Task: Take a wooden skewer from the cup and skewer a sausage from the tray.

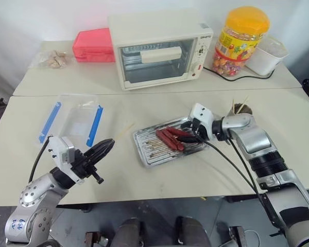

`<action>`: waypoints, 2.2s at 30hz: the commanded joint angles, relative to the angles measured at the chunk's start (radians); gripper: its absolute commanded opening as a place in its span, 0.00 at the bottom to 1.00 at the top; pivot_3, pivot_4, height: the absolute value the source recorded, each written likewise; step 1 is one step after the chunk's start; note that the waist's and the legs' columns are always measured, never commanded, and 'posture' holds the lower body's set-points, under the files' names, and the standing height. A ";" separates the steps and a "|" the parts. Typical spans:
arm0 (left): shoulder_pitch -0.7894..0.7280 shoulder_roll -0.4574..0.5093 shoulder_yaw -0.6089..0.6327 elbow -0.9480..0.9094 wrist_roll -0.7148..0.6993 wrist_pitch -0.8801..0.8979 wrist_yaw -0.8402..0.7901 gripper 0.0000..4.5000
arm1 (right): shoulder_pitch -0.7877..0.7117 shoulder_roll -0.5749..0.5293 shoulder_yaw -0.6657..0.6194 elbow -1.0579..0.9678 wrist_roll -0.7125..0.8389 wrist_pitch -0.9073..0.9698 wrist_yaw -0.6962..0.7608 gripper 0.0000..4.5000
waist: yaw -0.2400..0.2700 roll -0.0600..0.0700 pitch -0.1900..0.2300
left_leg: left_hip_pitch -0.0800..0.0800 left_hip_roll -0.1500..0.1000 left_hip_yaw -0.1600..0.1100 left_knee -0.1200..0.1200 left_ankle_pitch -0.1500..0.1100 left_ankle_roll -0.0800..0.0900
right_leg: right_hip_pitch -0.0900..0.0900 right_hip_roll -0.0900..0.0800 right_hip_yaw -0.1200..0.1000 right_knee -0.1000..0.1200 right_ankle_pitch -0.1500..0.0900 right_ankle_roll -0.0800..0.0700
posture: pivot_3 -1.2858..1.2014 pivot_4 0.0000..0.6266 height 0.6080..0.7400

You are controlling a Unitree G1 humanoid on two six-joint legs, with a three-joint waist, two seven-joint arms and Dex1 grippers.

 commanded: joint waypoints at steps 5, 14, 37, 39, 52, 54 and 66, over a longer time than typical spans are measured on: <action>-0.006 0.002 0.001 -0.026 -0.006 -0.015 -0.003 0.00 | -0.027 0.010 0.003 0.013 -0.034 -0.028 0.020 0.36 | -0.001 0.000 0.000 | 0.000 0.000 0.000 0.000 0.000 0.000 | -0.001 0.000 0.000 0.001 0.000 0.000 | 0.52 0.24 1.00; -0.017 0.019 -0.001 -0.013 -0.006 -0.015 -0.027 0.00 | -0.028 -0.037 -0.049 -0.046 -0.006 -0.066 0.067 0.08 | -0.001 0.000 0.000 | 0.000 0.000 0.000 0.000 0.000 0.000 | -0.001 0.000 0.000 0.001 0.000 0.000 | 0.52 0.24 1.00; -0.229 0.147 -0.264 0.135 0.049 -0.008 -0.397 0.00 | 0.223 -0.311 -0.198 -0.527 0.259 -0.157 0.368 0.08 | 0.006 -0.001 0.001 | 0.000 0.001 0.003 0.001 0.000 0.000 | -0.001 -0.001 -0.001 -0.001 0.000 0.000 | 0.52 0.24 1.00; -0.237 0.141 -0.264 0.140 0.048 -0.007 -0.395 0.00 | 0.227 -0.314 -0.195 -0.541 0.259 -0.147 0.365 0.08 | 0.006 -0.001 0.001 | 0.000 0.001 0.003 0.001 0.000 0.000 | -0.001 -0.001 -0.001 -0.001 0.000 0.000 | 0.52 0.24 1.00; -0.265 0.131 -0.259 0.155 0.045 0.009 -0.400 0.00 | 0.247 -0.339 -0.175 -0.517 0.207 -0.149 0.349 0.08 | 0.004 -0.001 0.001 | 0.000 0.001 0.003 0.000 0.000 0.000 | -0.001 -0.001 -0.001 -0.001 0.000 0.000 | 0.52 0.24 1.00; -0.261 0.125 -0.261 0.156 0.050 0.005 -0.400 0.00 | 0.248 -0.339 -0.176 -0.520 0.209 -0.146 0.349 0.08 | 0.004 -0.001 0.001 | 0.000 0.001 0.003 0.000 0.000 0.000 | -0.001 -0.001 -0.001 -0.001 0.000 0.000 | 0.52 0.24 1.00; -0.259 0.108 -0.274 0.165 0.070 -0.001 -0.390 0.00 | 0.217 -0.311 -0.152 -0.524 0.213 -0.130 0.332 0.08 | 0.004 -0.001 0.001 | 0.000 0.001 0.003 0.000 0.000 0.000 | -0.001 -0.001 -0.001 -0.001 0.000 0.000 | 0.52 0.24 1.00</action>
